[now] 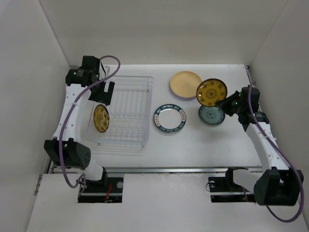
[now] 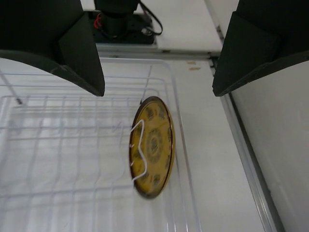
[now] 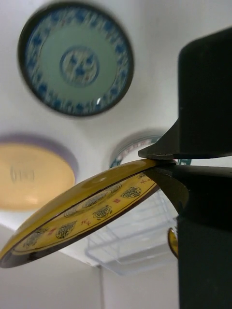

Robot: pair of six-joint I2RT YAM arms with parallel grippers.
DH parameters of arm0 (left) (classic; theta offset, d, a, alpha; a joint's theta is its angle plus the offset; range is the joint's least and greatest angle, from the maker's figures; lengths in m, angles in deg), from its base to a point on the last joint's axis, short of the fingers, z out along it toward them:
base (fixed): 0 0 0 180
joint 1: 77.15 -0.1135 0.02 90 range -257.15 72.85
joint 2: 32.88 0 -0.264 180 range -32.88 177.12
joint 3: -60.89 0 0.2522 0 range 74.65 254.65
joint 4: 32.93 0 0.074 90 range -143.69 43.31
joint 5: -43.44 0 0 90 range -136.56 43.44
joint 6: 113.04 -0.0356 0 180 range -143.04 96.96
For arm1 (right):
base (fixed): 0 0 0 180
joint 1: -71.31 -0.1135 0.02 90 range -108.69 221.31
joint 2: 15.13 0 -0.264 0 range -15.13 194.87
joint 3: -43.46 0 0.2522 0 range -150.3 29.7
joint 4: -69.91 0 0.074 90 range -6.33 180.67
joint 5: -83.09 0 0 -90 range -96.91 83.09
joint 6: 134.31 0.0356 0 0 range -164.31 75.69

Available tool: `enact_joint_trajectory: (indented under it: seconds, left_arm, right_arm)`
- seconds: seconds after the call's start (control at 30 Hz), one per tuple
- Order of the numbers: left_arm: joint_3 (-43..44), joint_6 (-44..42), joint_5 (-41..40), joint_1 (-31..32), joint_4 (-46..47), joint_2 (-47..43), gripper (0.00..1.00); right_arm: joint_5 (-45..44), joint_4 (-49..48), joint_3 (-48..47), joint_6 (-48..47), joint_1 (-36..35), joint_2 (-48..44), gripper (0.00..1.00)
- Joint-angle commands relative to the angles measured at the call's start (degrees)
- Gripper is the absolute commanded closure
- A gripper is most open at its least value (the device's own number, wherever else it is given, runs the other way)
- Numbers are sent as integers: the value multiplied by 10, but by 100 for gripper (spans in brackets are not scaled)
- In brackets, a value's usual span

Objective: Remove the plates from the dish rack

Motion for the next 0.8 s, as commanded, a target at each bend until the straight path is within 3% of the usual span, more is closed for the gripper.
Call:
enact_joint_trajectory:
  seconds: [0.0,0.03,0.23,0.57,0.63,0.67,0.7,0.77]
  left_arm:
    - [-70,-32,-98,1,-7,14,9]
    - [-101,-32,-98,1,2,14,13]
    - [-146,-25,-99,-18,40,22,16]
    - [-169,-20,-92,-25,47,28,21]
    - [-176,-20,-92,-25,47,33,21]
    - [-181,-20,-92,-25,47,33,21]
    - [-181,-20,-86,-25,47,33,21]
    - [-186,-25,-86,-25,52,28,20]
  right_arm:
    - [-63,38,50,49,22,-46,100]
    - [-75,32,71,55,35,-52,100]
    - [-75,-3,122,86,66,-35,100]
    - [-9,-86,123,56,97,134,98]
    - [5,-86,123,46,97,148,86]
    - [6,-86,123,34,97,148,67]
    - [13,-86,123,27,97,148,53]
    - [13,-86,123,22,97,148,34]
